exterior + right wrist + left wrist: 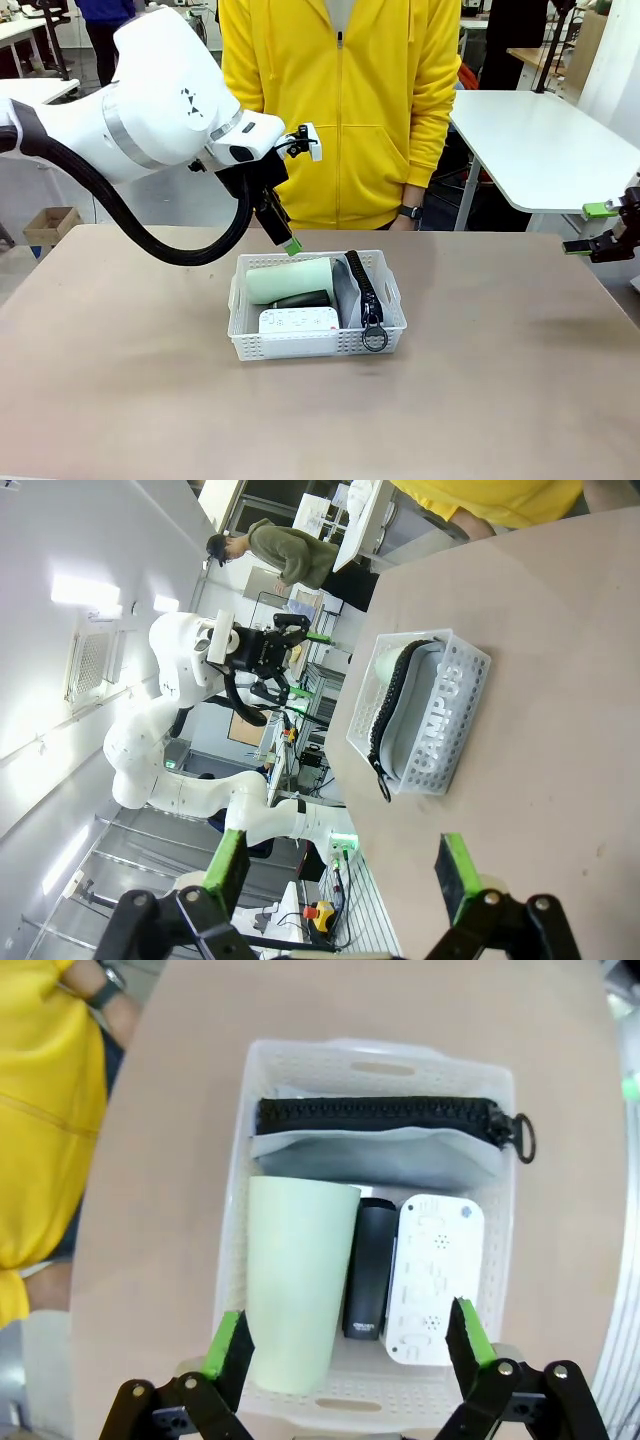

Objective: Efficiently arrange items inside the basket to fit them all.
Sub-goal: Pick up the Reusable plastic cup and place it inside the Organizing basket.

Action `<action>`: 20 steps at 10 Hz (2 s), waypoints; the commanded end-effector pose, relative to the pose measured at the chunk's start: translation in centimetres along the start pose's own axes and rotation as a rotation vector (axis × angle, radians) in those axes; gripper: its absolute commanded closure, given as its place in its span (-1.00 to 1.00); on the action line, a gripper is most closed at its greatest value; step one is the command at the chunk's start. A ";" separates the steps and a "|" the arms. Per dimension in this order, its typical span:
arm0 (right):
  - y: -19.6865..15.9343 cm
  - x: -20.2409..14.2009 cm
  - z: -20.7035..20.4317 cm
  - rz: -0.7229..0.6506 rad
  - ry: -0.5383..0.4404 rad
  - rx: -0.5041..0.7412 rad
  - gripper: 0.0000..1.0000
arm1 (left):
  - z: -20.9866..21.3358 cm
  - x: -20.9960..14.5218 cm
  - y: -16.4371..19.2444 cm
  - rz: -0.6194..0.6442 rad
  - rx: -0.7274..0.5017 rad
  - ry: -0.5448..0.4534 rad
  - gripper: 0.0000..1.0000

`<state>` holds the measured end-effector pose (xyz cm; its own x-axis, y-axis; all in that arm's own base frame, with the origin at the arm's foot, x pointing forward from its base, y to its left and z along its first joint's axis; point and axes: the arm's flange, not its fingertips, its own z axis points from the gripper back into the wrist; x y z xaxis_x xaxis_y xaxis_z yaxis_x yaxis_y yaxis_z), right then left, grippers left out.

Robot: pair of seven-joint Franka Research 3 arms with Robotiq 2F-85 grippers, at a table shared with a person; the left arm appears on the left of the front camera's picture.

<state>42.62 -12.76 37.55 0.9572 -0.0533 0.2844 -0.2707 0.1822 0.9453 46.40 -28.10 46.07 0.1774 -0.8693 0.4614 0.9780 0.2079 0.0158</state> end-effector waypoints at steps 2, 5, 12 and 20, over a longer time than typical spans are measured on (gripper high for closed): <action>0.6 -0.1 0.1 -0.016 0.010 0.000 -1.00 | 3.6 -0.5 0.8 0.108 -0.331 -0.048 -1.00; 0.6 -0.1 0.1 -0.016 0.010 0.000 -1.00 | 10.4 -6.1 -0.2 0.595 -0.604 -0.300 -1.00; 0.6 -0.1 0.1 -0.016 0.010 0.000 -1.00 | 15.7 -33.5 -1.9 1.220 -0.619 -1.188 -1.00; 0.6 -0.1 0.1 -0.016 0.010 0.000 -1.00 | 16.0 -32.7 -1.9 1.152 -0.684 -0.957 -1.00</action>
<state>42.61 -12.77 37.54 0.9573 -0.0533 0.2842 -0.2705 0.1820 0.9454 37.25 6.67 44.95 0.9223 0.2336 0.3080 0.3014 0.0643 -0.9513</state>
